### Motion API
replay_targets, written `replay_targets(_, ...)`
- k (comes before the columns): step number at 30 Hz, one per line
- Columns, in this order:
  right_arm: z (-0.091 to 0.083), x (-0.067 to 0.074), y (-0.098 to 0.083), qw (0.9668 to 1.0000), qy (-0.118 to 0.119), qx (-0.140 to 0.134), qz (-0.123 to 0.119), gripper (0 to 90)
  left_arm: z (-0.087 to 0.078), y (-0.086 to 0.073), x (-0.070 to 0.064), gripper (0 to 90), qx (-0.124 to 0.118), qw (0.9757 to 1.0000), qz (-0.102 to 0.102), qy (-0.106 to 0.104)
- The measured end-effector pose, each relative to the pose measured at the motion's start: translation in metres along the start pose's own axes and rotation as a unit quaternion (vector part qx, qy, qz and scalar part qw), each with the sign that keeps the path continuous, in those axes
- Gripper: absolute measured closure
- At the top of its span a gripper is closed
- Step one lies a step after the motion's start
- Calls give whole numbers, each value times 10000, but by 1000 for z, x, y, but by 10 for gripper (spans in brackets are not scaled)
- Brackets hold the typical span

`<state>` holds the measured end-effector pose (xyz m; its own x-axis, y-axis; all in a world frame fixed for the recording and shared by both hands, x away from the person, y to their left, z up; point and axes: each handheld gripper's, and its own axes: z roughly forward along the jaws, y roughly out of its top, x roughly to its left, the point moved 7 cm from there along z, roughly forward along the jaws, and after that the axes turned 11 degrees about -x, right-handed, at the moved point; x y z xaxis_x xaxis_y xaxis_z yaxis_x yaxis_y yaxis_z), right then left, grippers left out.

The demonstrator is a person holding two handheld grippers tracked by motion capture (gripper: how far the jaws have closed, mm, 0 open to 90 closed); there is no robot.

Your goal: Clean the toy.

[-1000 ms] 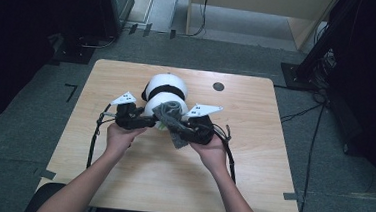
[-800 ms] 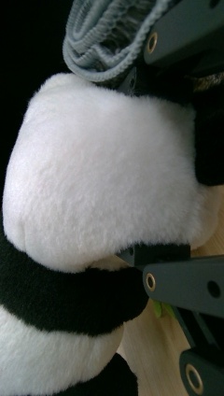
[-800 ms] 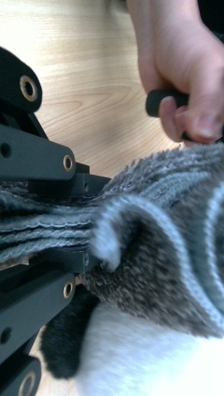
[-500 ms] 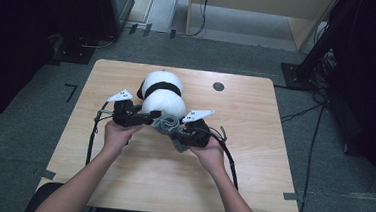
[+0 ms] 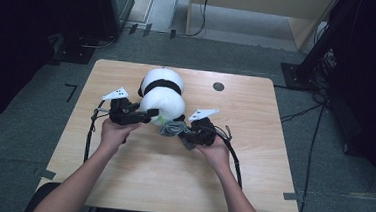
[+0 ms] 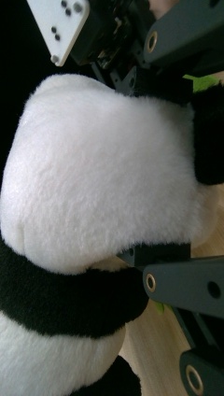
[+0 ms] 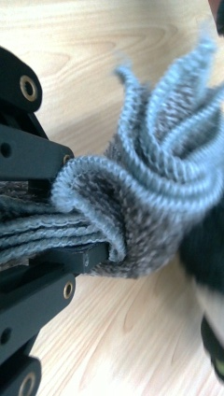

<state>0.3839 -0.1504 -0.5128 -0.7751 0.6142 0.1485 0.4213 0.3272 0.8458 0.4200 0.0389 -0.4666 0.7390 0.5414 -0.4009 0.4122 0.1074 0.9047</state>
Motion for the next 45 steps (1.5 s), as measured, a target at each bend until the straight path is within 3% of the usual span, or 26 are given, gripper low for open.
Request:
replay_targets(3,-5,-12,-3,9997,-216,35,139,734,-3,0,2,425,7,10000,-54,-30)
replay_targets(6,-15,-27,-5,9983,-397,-16,417,733,-5,0,6,425,64,9999,148,50)
replay_targets(14,-45,-54,-3,9935,-781,-339,750,726,-7,-3,22,424,203,9990,283,278)
replay_targets(18,-55,-62,-2,9912,-930,-456,820,725,-12,-1,32,421,125,9989,327,315)
replay_targets(24,-73,-81,-6,9858,-1227,-600,982,721,-22,4,50,417,38,9976,374,588)
replay_targets(28,-91,-96,-8,9804,-1423,-733,1148,721,-29,9,62,416,80,9960,498,743)
replay_targets(33,-109,-113,-15,9740,-1650,-808,1327,721,-29,9,75,416,26,9963,434,741)
replay_targets(41,-114,-134,-37,9684,-1901,-590,1502,716,-30,5,94,409,69,9951,463,871)
replay_targets(45,-114,-149,-53,9630,-2069,-436,1670,711,-30,0,100,398,203,9940,537,934)
